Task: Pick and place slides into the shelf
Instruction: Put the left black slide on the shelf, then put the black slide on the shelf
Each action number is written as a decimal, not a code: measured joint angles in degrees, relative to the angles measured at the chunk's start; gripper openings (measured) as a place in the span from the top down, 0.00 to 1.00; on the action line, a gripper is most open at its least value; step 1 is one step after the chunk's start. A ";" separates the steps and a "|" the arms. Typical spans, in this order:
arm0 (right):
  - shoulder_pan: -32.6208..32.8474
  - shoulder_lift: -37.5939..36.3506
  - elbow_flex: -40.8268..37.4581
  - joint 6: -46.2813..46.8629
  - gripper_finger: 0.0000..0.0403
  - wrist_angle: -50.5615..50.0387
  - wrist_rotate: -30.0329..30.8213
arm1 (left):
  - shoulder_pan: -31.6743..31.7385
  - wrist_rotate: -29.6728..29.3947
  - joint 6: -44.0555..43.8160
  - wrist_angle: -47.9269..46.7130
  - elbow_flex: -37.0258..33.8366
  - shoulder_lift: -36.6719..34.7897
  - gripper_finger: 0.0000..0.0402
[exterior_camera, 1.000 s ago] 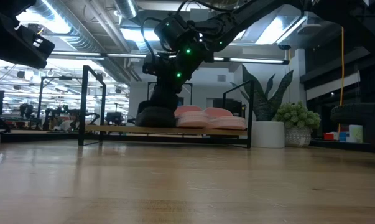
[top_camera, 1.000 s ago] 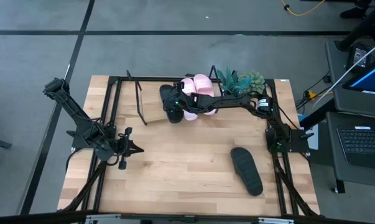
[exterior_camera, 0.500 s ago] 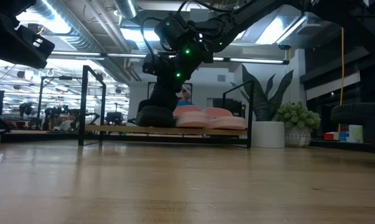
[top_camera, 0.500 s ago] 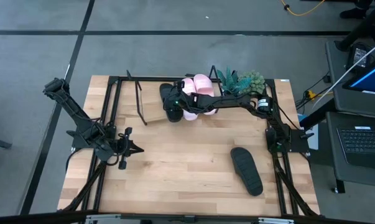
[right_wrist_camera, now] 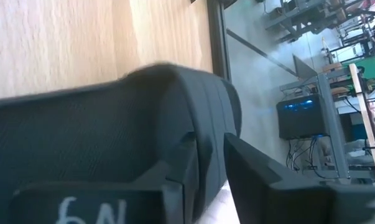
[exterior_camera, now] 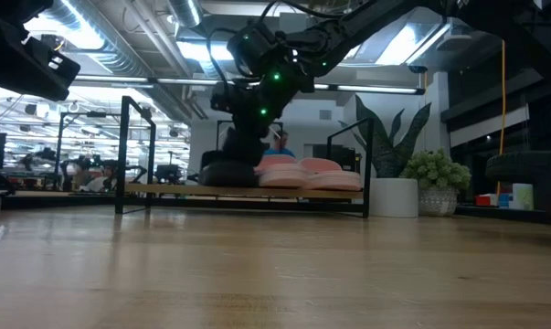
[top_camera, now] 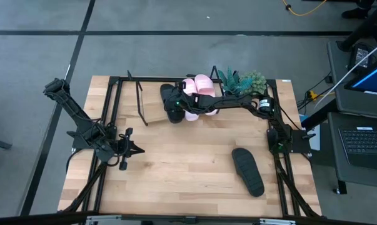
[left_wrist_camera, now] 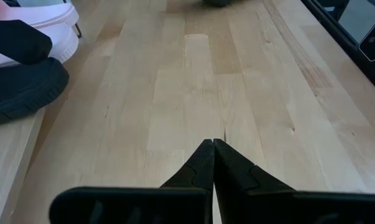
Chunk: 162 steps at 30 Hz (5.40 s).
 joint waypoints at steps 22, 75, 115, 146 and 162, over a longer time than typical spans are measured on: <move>1.98 0.00 0.00 1.38 0.70 -0.54 -0.17 | 0.01 0.01 -0.21 0.01 0.00 0.01 1.00; 27.85 -13.08 -2.19 60.74 1.00 -41.02 15.97 | -0.03 0.01 0.19 -0.89 0.00 0.01 1.00; 56.19 -36.44 -17.05 100.77 0.99 -45.42 2.97 | 11.18 9.64 16.71 16.99 0.00 1.55 1.00; 53.70 -5.21 22.26 120.14 0.99 -82.61 -20.22 | 11.16 9.60 18.33 15.53 0.00 1.55 1.00; 53.53 -4.28 12.87 122.88 0.91 -82.53 -28.79 | 11.16 9.60 18.33 15.24 0.00 1.55 1.00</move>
